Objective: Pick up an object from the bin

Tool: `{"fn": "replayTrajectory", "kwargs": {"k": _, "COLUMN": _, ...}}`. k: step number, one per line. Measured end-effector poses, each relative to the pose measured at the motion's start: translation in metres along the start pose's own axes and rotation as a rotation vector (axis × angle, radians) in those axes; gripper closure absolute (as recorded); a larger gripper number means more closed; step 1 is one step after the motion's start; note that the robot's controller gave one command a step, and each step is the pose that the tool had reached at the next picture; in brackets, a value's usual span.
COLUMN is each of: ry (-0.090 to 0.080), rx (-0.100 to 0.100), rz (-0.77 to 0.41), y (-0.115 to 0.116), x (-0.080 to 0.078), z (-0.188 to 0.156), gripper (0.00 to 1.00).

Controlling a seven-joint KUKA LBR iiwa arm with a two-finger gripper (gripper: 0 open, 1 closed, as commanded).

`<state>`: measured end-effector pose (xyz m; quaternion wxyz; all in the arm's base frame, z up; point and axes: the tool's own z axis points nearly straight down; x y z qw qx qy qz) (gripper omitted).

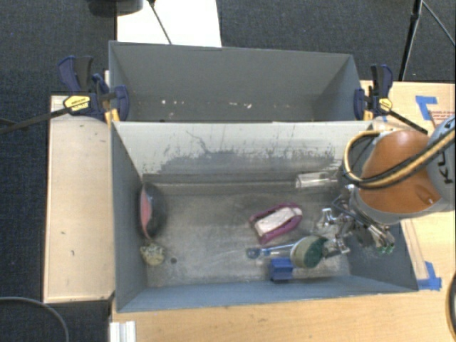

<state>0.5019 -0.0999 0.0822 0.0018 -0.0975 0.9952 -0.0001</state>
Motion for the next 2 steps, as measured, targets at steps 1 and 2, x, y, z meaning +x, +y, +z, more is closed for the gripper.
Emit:
{"fn": "replayTrajectory", "kwargs": {"k": 1, "ry": -0.007, "rx": 0.005, "rz": -0.021, "y": -0.028, "x": -0.017, "z": -0.103, "gripper": 1.00}}
{"fn": "replayTrajectory", "kwargs": {"k": 2, "ry": -0.007, "rx": 0.004, "rz": -0.026, "y": -0.043, "x": -0.040, "z": -0.167, "gripper": 1.00}}
